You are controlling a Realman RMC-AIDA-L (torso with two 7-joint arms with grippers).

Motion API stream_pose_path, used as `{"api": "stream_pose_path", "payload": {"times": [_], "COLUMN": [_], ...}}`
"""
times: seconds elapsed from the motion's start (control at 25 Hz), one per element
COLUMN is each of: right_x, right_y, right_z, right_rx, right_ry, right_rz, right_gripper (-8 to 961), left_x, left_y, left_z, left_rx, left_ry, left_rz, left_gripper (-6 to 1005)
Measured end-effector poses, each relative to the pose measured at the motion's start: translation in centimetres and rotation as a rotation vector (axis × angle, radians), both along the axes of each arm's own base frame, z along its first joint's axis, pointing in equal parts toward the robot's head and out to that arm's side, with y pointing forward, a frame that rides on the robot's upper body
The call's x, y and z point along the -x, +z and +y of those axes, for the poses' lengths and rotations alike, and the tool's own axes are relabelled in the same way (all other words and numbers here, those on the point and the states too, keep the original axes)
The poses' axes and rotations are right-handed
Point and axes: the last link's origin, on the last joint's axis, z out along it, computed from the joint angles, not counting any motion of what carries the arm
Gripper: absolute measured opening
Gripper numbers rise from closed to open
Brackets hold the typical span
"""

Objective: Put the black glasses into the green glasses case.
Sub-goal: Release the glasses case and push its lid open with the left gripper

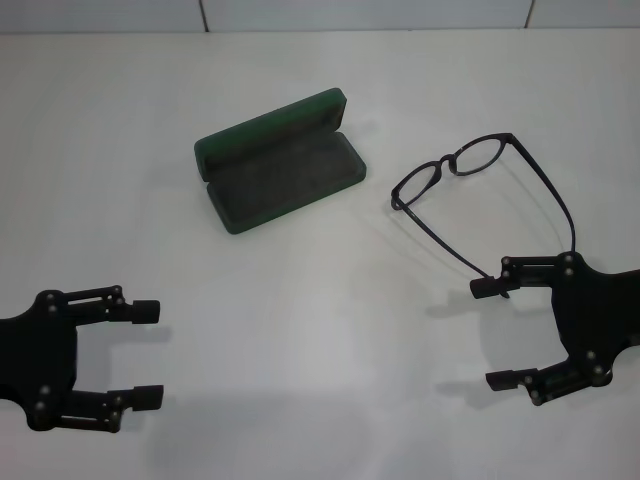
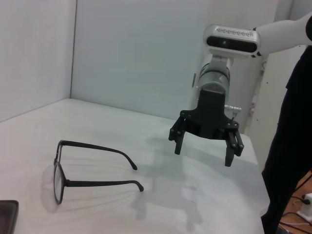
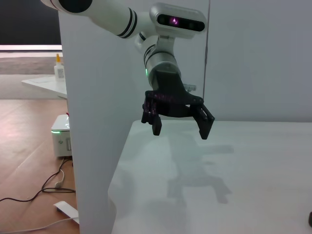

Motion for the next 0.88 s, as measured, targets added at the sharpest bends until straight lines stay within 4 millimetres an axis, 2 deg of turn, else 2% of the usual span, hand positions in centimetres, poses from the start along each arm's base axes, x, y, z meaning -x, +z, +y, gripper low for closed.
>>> {"api": "stream_pose_path", "payload": {"times": [0.6, 0.72, 0.88], "right_x": [0.1, 0.1, 0.0], "right_y": [0.0, 0.0, -0.1], "right_z": [0.0, 0.0, -0.1], "right_rx": [0.0, -0.002, -0.002], "right_ry": [0.001, -0.001, -0.005], "right_rz": [0.001, 0.004, 0.007], "right_gripper": [867, 867, 867], "left_x": [-0.1, -0.5, -1.8], "left_y": [0.0, 0.3, 1.4], "left_z": [0.1, 0.6, 2.5], "left_rx": [-0.011, -0.028, 0.002], "left_ry": [0.004, 0.059, 0.231], "left_rz": [-0.012, -0.059, -0.172], "left_gripper": [843, 834, 822]}}
